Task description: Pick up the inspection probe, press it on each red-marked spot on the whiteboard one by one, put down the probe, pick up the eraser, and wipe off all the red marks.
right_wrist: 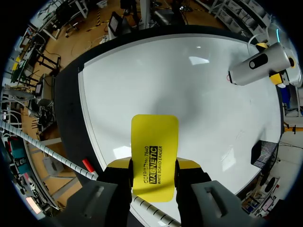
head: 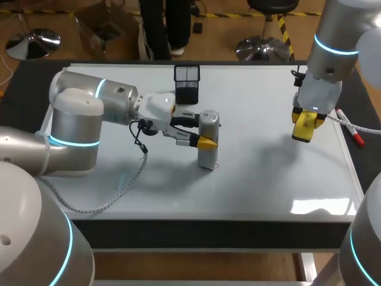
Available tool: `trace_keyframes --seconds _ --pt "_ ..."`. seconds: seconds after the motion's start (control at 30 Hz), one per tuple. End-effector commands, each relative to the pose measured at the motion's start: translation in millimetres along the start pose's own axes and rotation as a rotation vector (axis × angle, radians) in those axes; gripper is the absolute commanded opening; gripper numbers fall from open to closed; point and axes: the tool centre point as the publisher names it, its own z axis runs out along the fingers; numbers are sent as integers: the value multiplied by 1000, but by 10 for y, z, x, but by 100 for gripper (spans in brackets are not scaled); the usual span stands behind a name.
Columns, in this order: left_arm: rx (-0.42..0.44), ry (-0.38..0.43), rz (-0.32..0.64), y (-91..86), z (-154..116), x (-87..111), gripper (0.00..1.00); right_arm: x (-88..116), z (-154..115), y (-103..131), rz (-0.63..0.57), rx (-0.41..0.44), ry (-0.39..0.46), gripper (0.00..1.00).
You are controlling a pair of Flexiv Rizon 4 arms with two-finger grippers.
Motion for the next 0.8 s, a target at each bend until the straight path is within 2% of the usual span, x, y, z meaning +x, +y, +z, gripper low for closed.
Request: trace_keyframes --seconds 0.03,0.8 --pt "-1 5 -8 26 21 -42 0 5 -5 -4 -2 1 2 0" --pt "-14 -7 -5 69 -12 -70 0 5 -5 -4 -2 1 2 0"
